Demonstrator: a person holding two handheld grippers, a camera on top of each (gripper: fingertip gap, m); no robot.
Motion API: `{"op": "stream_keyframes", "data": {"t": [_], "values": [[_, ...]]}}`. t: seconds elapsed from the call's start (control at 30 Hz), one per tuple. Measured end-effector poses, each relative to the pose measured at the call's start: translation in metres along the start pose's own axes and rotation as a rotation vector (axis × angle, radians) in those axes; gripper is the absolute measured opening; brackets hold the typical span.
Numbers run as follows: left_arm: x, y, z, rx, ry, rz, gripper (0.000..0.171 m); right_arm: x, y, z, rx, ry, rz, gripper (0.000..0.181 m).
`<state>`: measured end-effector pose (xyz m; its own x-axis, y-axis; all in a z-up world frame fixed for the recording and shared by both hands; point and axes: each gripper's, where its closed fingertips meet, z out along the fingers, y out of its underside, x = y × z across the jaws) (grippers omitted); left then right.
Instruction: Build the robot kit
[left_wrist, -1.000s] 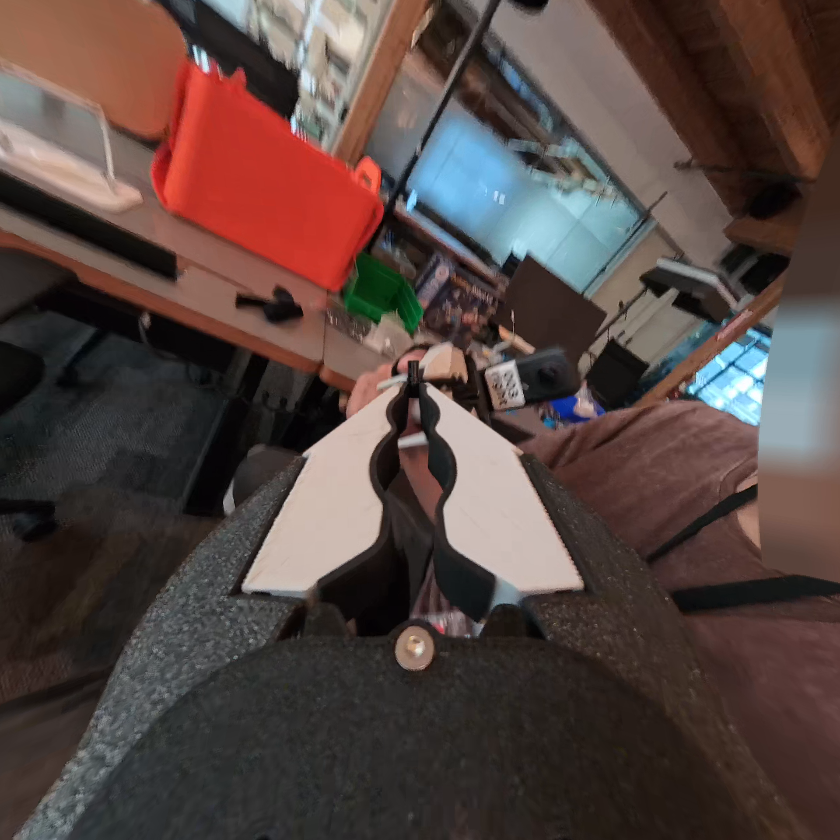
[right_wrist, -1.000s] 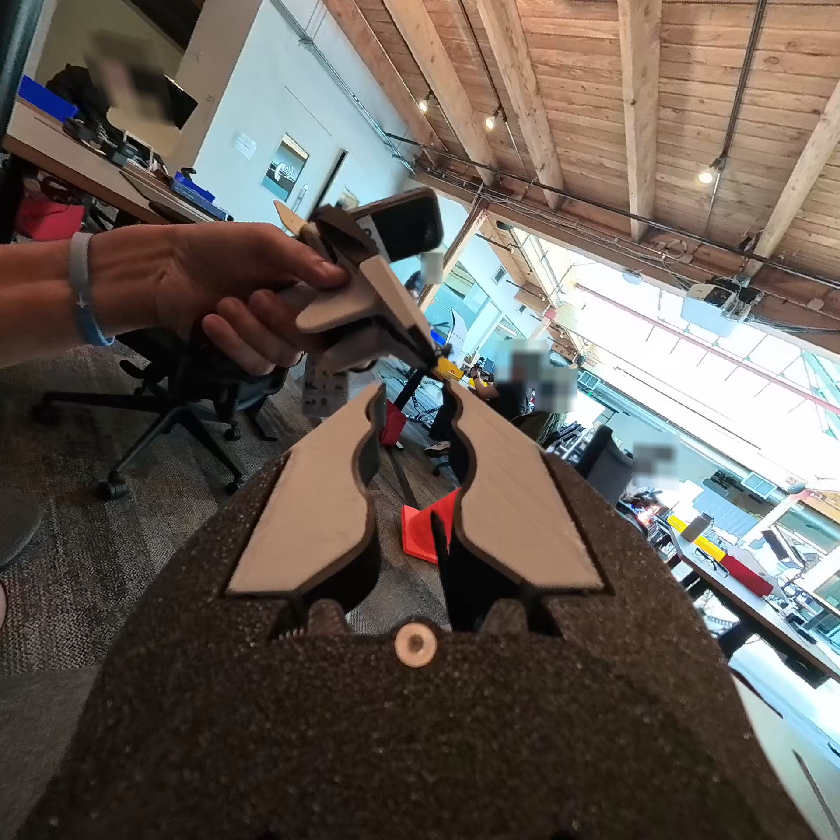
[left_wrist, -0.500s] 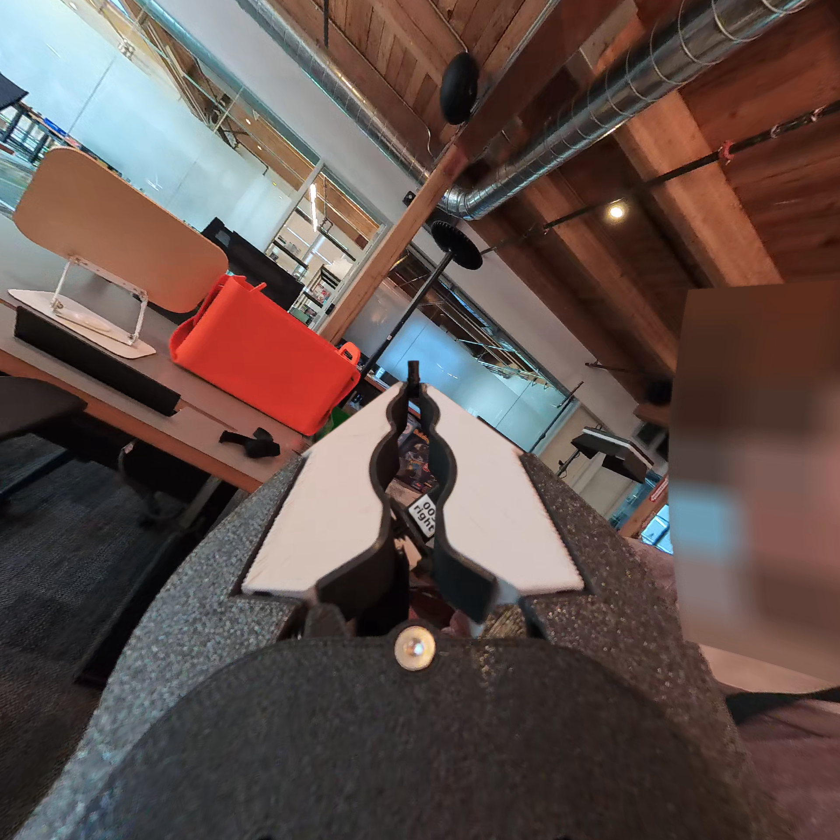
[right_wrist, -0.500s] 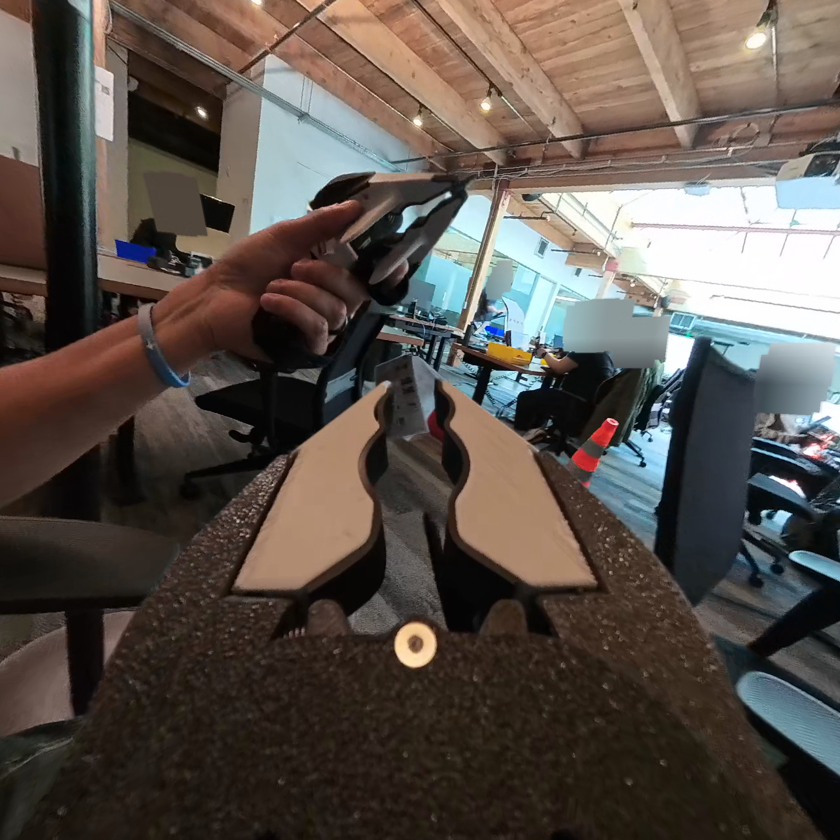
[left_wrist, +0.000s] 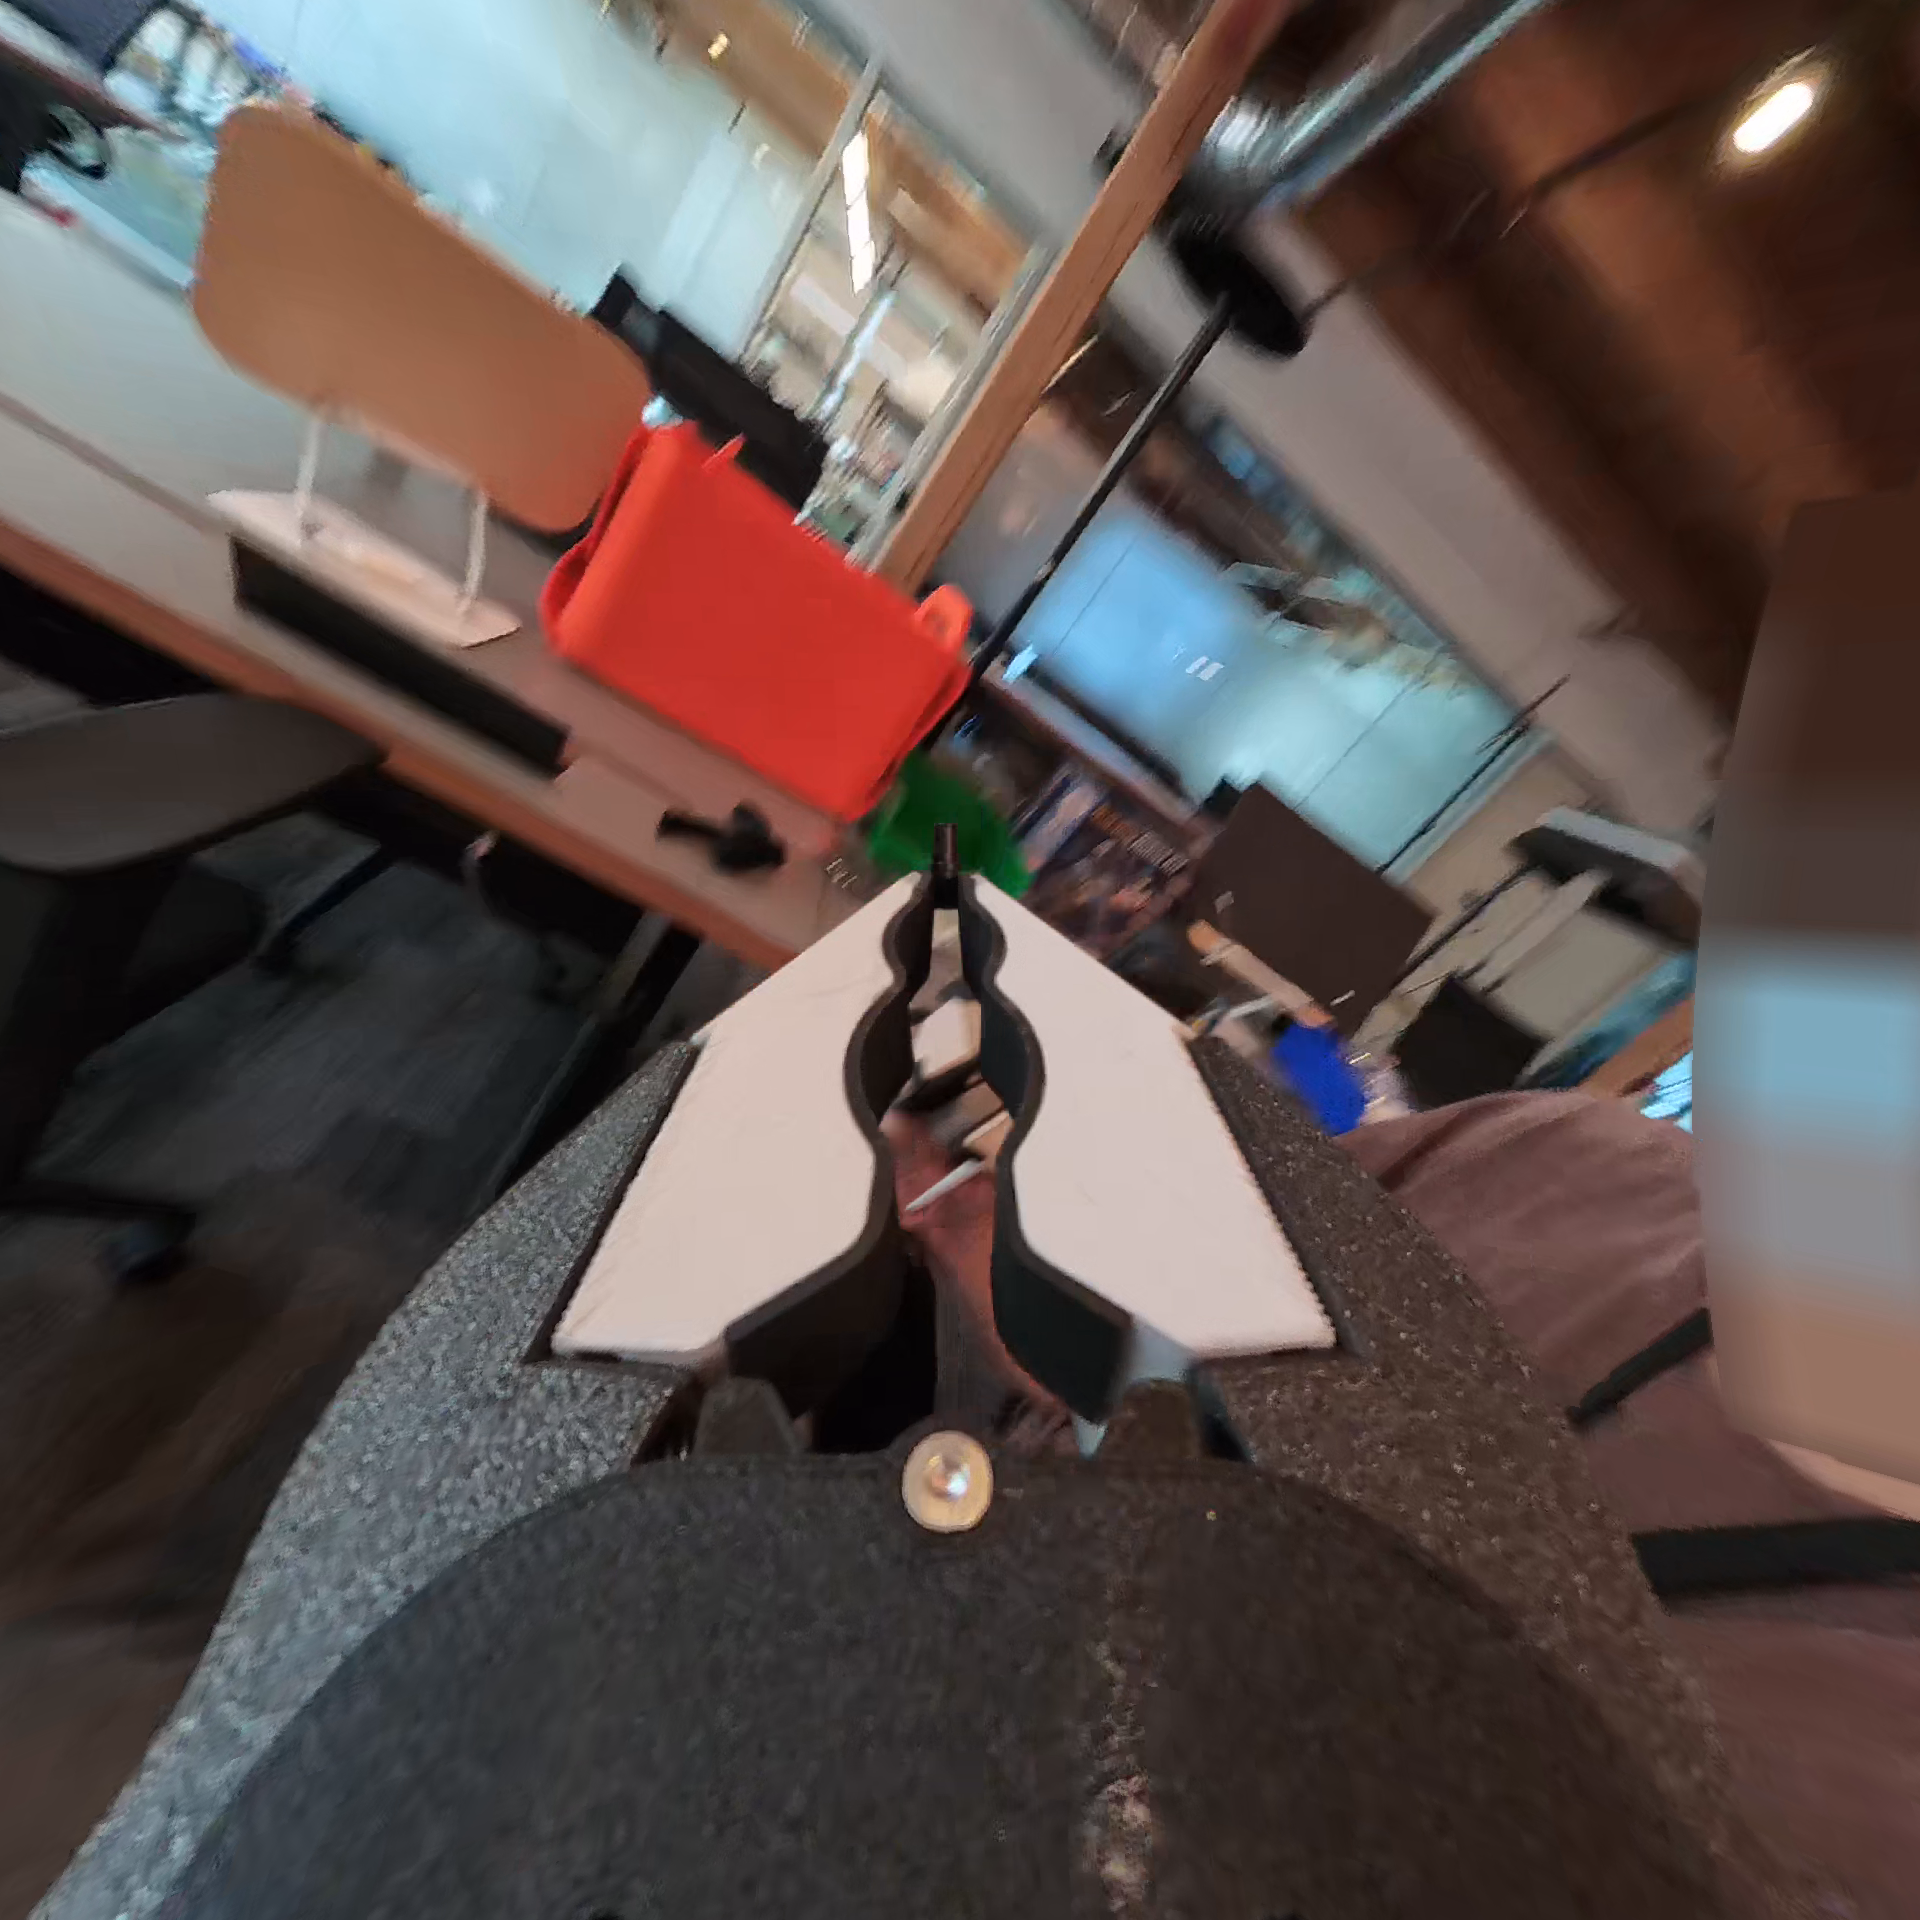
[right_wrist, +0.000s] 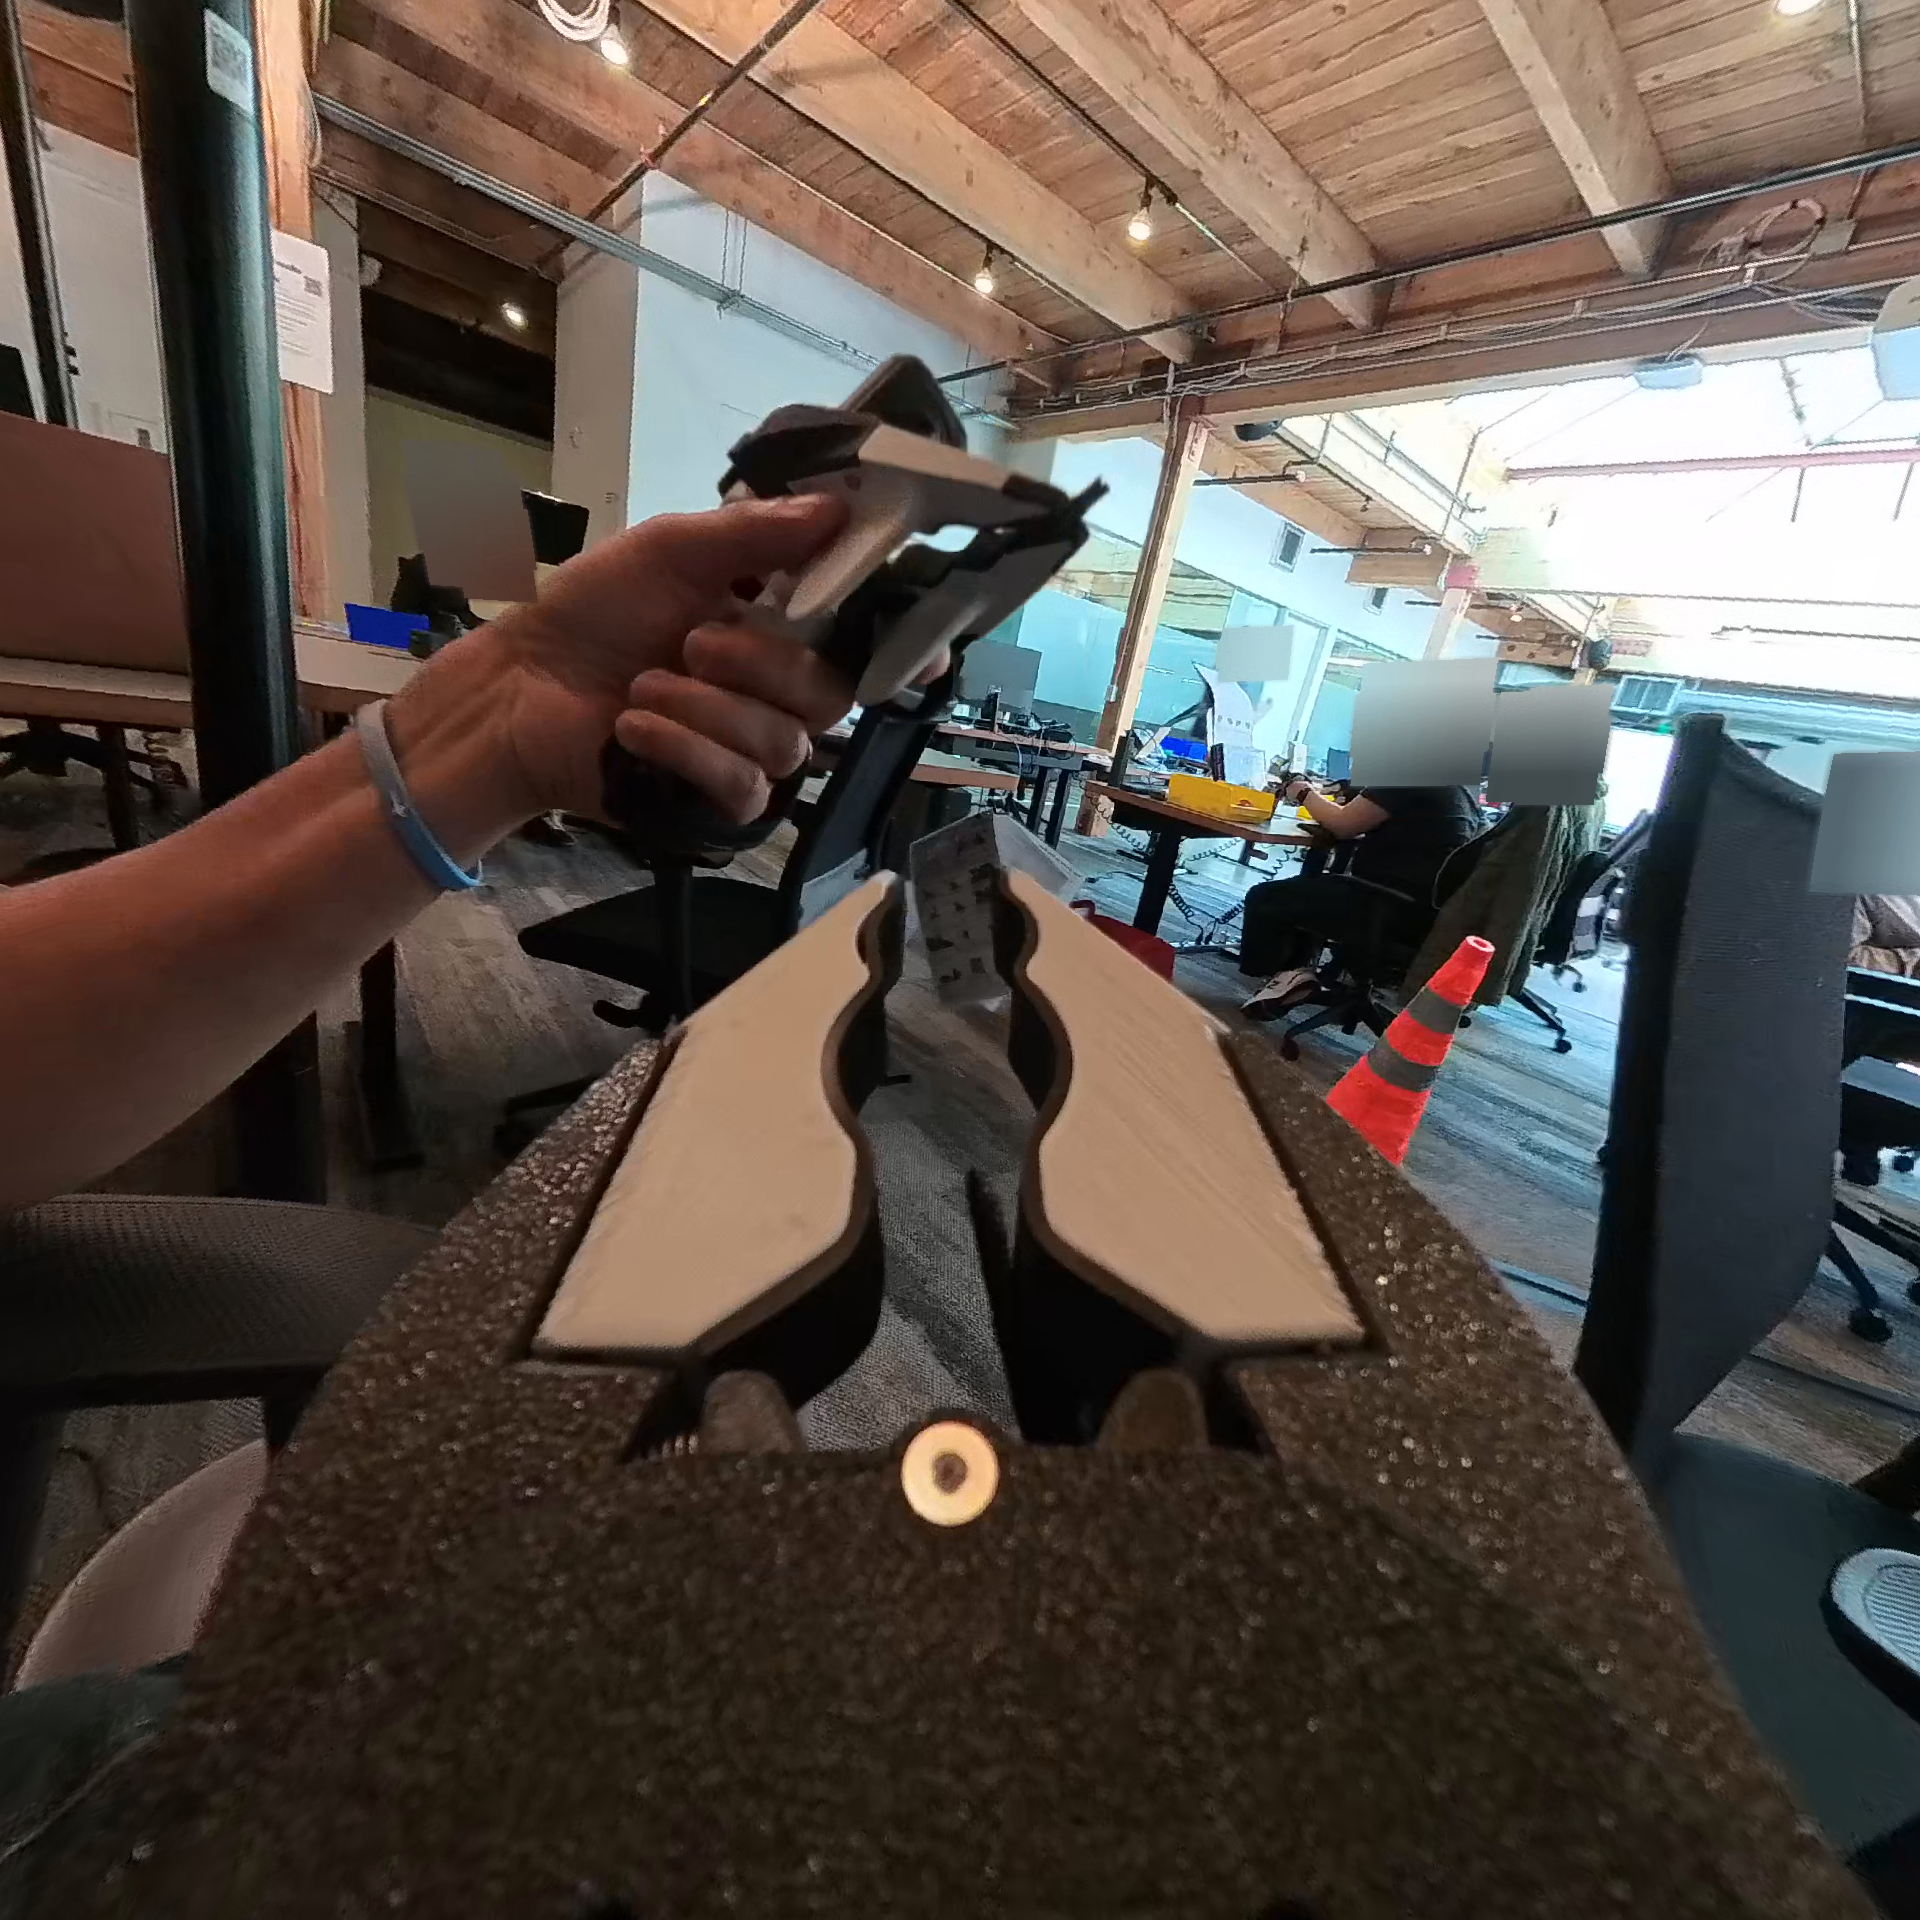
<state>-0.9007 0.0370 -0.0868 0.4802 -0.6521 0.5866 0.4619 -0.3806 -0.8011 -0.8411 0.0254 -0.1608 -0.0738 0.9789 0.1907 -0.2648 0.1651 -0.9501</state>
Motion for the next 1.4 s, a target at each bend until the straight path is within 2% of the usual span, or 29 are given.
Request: {"op": "stream_keyframes", "data": {"t": [0.17,0.53,0.6,0.8,0.9,0.97,1.03,1.1,1.23,1.33,1.4], "values": [[-0.001,0.012,0.008,-0.079,-0.062,0.090,0.004,0.003,-0.005,-0.005,0.030,-0.032,0.078,0.016],[0.005,0.017,0.013,-0.123,-0.108,0.199,0.004,0.005,-0.006,-0.007,0.050,-0.055,0.145,0.015],[0.001,0.011,0.010,-0.097,-0.148,0.226,0.004,0.004,-0.005,-0.006,0.044,-0.056,0.146,0.015],[-0.018,-0.023,-0.019,0.024,-0.389,0.391,0.004,0.003,-0.001,-0.005,0.024,-0.054,0.135,0.015],[-0.012,-0.023,-0.022,0.012,-0.389,0.413,0.004,0.003,-0.001,-0.004,0.030,-0.053,0.145,0.015],[-0.018,-0.022,-0.023,-0.014,-0.451,0.455,0.004,0.004,-0.002,-0.004,0.034,-0.054,0.172,0.014],[-0.025,-0.015,-0.021,-0.081,-0.525,0.563,0.005,0.007,-0.004,-0.003,0.037,-0.046,0.224,0.014],[-0.024,-0.005,-0.011,-0.155,-0.542,0.695,0.005,0.016,-0.002,0.001,0.008,-0.012,0.320,0.014],[-0.013,0.025,0.018,-0.266,-0.506,1.113,0.004,0.028,0.002,0.008,-0.062,0.049,0.537,0.029],[-0.020,0.042,0.032,-0.358,-0.548,1.275,0.004,0.027,-0.001,0.008,-0.077,0.036,0.630,0.042],[-0.023,0.051,0.038,-0.406,-0.560,1.367,0.004,0.028,-0.004,0.005,-0.068,0.027,0.656,0.037]]}}
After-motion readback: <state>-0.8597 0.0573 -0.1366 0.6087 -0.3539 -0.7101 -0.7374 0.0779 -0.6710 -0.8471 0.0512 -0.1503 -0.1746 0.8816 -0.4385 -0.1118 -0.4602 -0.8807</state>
